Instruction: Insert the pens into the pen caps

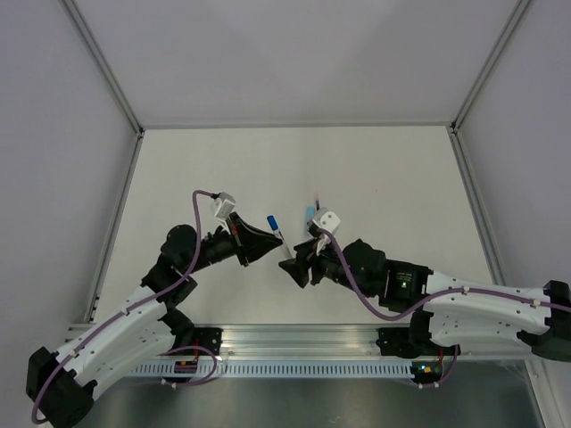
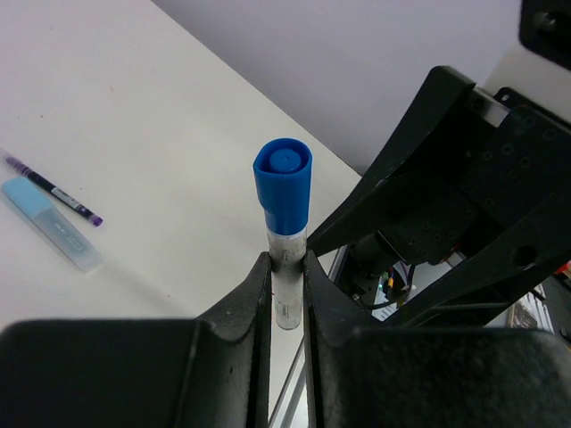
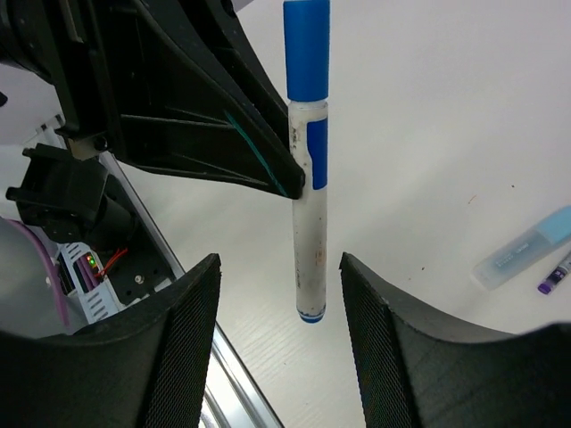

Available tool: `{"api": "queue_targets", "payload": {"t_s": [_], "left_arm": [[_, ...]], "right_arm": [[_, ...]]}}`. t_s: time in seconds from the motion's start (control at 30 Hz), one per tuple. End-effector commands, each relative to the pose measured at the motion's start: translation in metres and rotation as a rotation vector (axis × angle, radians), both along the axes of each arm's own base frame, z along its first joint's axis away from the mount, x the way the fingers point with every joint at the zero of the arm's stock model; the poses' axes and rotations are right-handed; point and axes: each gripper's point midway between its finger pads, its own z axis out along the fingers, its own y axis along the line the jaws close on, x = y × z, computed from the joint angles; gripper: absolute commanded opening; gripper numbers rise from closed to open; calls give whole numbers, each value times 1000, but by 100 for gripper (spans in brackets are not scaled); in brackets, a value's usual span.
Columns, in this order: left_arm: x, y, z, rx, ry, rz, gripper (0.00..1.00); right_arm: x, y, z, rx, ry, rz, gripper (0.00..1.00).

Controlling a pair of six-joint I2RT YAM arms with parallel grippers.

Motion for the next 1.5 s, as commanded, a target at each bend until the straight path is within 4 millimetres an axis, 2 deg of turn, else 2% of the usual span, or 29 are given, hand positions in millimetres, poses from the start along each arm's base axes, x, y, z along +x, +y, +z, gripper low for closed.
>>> {"api": "queue_targets", "payload": {"t_s": [0.0, 0.03, 0.17, 0.27, 0.4, 0.43, 0.5, 0.6, 0.63, 0.7, 0.73, 0.77, 0.83, 0.87, 0.93, 0.97, 1.0, 1.03, 1.07, 1.23, 1.47], "left_arm": [[-13, 0, 25, -67, -24, -50, 2], [-14, 0, 23, -69, -18, -55, 2], [-19, 1, 25, -76, -22, -69, 2], [-22, 2, 28, -82, -28, -74, 2], [-26, 6, 33, -93, -35, -71, 2], [-28, 8, 37, -106, -39, -69, 2], [-29, 9, 41, -117, -42, -66, 2], [-32, 11, 45, -134, -41, -65, 2], [-32, 11, 46, -139, -39, -69, 2], [-33, 10, 46, -138, -40, -75, 2], [-34, 10, 46, -133, -36, -80, 5], [-34, 10, 45, -129, -33, -80, 25], [-32, 12, 48, -128, -27, -60, 46], [-30, 13, 45, -117, -11, -48, 62], [-28, 14, 52, -119, -16, -28, 73], [-27, 14, 52, -117, -10, -25, 82], [-27, 15, 57, -123, -14, -20, 87], [-24, 16, 60, -127, -16, -3, 97], [-21, 17, 62, -129, -14, 10, 100], [1, 14, 66, -106, 40, 94, 99], [8, 10, 80, -136, 55, 103, 89]], "right_arm": [[-3, 16, 14, -11, -30, 63, 62], [-3, 20, 18, -5, -31, 69, 61], [1, 34, 10, -36, -24, 79, 57], [3, 37, 8, -42, -25, 70, 52], [4, 32, 1, -47, -15, 56, 35], [4, 33, 9, -12, -18, 53, 29], [2, 32, 6, -6, -14, 60, 26], [-1, 32, 5, -5, -11, 75, 12], [-1, 31, 3, -8, -8, 74, 3], [-2, 31, 2, -6, -4, 76, 0], [-3, 30, 2, -3, -2, 79, 0], [-3, 30, 2, 2, 3, 77, 0], [-6, 27, 5, 16, 6, 81, 0], [-8, 27, 6, 24, 9, 92, 0], [-11, 24, 7, 34, 13, 100, 0], [-13, 24, 7, 40, 18, 108, 0], [-16, 24, 3, 39, 28, 122, 0], [-16, 24, 5, 54, 29, 124, 0], [-18, 24, 5, 57, 31, 131, 0], [-25, 27, 2, 58, 47, 167, 0], [-27, 25, 7, 80, 56, 170, 0]]}}
